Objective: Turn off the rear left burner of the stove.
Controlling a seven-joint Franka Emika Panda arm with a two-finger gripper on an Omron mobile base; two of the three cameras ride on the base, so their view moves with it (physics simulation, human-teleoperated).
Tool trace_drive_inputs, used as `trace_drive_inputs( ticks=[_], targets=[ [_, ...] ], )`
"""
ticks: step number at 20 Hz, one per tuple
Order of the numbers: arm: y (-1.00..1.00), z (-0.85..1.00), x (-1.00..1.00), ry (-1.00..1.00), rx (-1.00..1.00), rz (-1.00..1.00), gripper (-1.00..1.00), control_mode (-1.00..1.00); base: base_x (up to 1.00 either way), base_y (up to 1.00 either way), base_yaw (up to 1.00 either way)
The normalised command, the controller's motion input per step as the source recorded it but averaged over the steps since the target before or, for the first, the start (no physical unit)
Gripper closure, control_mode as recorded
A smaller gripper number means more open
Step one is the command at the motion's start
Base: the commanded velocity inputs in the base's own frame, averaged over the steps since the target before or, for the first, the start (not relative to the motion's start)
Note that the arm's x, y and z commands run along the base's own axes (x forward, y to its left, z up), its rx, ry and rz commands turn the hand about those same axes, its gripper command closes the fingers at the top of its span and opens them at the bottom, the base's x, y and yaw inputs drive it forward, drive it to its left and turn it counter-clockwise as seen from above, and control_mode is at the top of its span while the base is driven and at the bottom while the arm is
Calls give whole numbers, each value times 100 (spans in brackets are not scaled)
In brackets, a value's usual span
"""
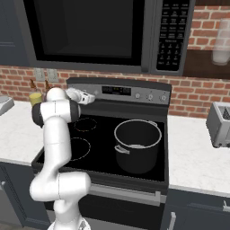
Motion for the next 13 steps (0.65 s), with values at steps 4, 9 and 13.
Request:
trace_drive_inputs(
  ticks=[4,9,13],
  targets=[
    [-42,15,7,0,49,-24,100,-100,0,0,0],
    [-42,11,8,-1,45,-25,100,-100,0,0,0],
    [-19,11,-4,-6,28,-20,100,-100,0,0,0]
  ],
)
